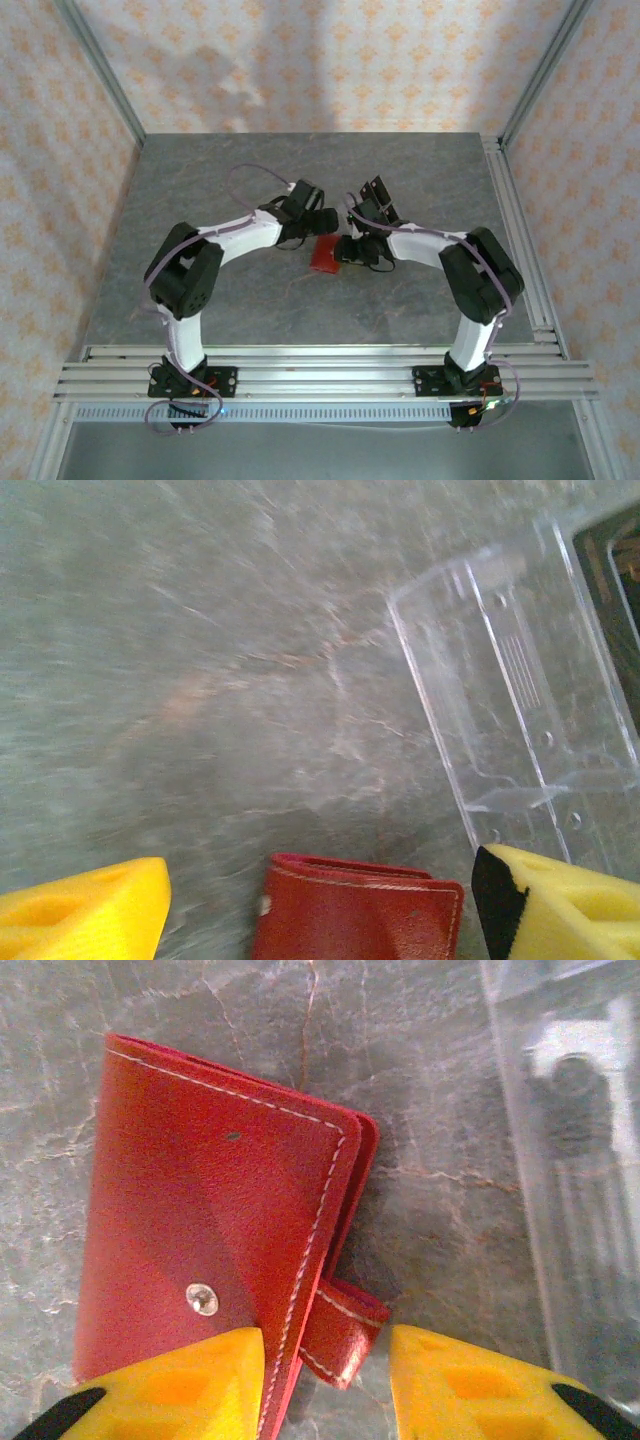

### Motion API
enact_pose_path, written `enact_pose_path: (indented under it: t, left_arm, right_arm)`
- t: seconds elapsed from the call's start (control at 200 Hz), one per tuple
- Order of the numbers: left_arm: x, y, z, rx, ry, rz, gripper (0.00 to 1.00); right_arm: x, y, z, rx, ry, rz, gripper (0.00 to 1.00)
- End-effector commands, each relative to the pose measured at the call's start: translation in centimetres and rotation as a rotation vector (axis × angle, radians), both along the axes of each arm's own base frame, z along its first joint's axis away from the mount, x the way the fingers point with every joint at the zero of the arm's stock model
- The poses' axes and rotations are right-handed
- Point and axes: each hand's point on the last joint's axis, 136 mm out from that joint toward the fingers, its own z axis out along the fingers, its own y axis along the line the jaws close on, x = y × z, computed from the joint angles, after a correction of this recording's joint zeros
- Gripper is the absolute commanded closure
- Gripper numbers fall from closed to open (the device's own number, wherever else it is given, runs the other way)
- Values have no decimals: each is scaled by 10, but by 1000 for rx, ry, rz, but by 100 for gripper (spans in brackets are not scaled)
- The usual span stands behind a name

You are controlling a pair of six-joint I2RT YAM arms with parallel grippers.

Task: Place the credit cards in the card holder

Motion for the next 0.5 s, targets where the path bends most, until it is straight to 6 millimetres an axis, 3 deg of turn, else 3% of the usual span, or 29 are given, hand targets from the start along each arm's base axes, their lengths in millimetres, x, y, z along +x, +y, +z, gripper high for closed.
enact_pose_path:
  t: [0.0,0.21,0.495]
  left_arm:
    - [-4,41,18,80,-42,140,19]
    - [-26,83,31,141,-57,251,19]
    - [-56,110,52,143,-88,293,18]
  right_arm:
    - [16,11,2,18,-26,12,62]
    - [8,20,-7,26,7,112,68]
    - [-19,38,-15,-52,35,310,73]
